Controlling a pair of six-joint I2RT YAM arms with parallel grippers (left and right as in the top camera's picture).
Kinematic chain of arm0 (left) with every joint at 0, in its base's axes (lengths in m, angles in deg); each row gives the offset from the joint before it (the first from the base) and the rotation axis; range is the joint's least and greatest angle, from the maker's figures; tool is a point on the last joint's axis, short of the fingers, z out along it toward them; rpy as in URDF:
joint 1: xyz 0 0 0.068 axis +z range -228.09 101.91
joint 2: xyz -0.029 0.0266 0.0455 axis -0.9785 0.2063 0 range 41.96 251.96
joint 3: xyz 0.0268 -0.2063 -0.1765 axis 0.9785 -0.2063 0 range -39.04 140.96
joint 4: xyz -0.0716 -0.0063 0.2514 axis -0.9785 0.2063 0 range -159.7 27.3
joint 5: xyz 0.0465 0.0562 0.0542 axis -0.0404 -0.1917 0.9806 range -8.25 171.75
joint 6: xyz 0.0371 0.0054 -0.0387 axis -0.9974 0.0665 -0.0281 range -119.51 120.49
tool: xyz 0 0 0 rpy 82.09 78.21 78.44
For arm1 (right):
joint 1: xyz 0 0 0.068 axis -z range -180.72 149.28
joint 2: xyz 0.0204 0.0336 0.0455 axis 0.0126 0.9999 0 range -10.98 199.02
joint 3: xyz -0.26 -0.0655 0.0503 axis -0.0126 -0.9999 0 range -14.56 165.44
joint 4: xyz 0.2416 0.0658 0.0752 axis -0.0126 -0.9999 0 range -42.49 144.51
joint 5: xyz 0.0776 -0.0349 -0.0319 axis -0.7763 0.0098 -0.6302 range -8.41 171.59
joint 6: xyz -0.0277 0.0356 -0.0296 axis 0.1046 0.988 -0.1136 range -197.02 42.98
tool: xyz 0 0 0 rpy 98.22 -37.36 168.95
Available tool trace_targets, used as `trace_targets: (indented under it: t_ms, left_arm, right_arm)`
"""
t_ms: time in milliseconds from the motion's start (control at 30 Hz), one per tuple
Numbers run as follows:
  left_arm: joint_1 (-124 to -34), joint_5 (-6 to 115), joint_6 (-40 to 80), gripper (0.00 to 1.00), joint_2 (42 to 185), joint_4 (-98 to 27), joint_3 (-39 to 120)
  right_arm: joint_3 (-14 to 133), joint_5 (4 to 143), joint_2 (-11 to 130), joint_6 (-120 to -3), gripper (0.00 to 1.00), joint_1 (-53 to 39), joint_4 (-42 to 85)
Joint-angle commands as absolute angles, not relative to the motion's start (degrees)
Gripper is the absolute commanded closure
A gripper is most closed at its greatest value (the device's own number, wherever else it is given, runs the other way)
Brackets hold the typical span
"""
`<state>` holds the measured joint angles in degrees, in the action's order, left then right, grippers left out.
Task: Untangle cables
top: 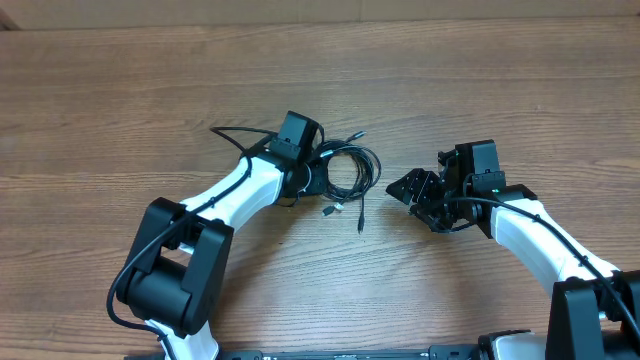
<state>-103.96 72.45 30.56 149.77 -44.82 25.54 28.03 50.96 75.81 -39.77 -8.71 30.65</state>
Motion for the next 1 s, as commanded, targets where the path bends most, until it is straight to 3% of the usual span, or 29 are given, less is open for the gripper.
trace_targets:
  t_ms: [0,100,333,433,500,767,833,933,967]
  left_arm:
    - [-104.3,74.8,30.3,0.82,150.8,-44.4,26.1]
    - [-104.3,74.9,30.2,0.82,150.8,-44.4,26.0]
    - [-104.4,74.9,30.0,0.79,151.0,-44.4,26.0]
    - [-104.4,74.4,29.1,0.68,151.0,-44.4,26.0]
    - [-104.4,74.2,29.0,0.62,151.0,-44.2,26.0]
    - [-104.4,74.2,29.0,0.53,151.0,-44.7,26.0]
    - [-104.4,74.3,29.0,0.44,151.0,-44.7,26.0]
    - [-104.4,74.5,29.0,0.39,151.0,-44.4,26.0]
    - [-104.4,74.5,29.0,0.14,151.0,-44.4,26.0]
  right_arm:
    - [27.8,51.5,75.8,-39.9,0.35,-9.0,30.7]
    - [27.8,51.5,75.8,-39.9,0.49,-9.0,30.7]
    - [27.8,51.6,75.8,-39.9,0.49,-9.0,30.9]
    - [27.8,51.6,75.8,-39.9,0.48,-9.0,30.9]
    - [27.8,51.5,75.8,-39.8,0.43,-9.0,31.6]
    - [27.8,54.1,75.8,-33.7,0.37,-14.0,38.5]
    - [27.8,58.1,75.8,-33.6,0.35,-17.1,39.2]
    - [27.8,62.0,75.8,-33.5,0.33,-20.9,41.9]
    - [27.8,62.2,75.8,-33.5,0.33,-21.7,42.8]
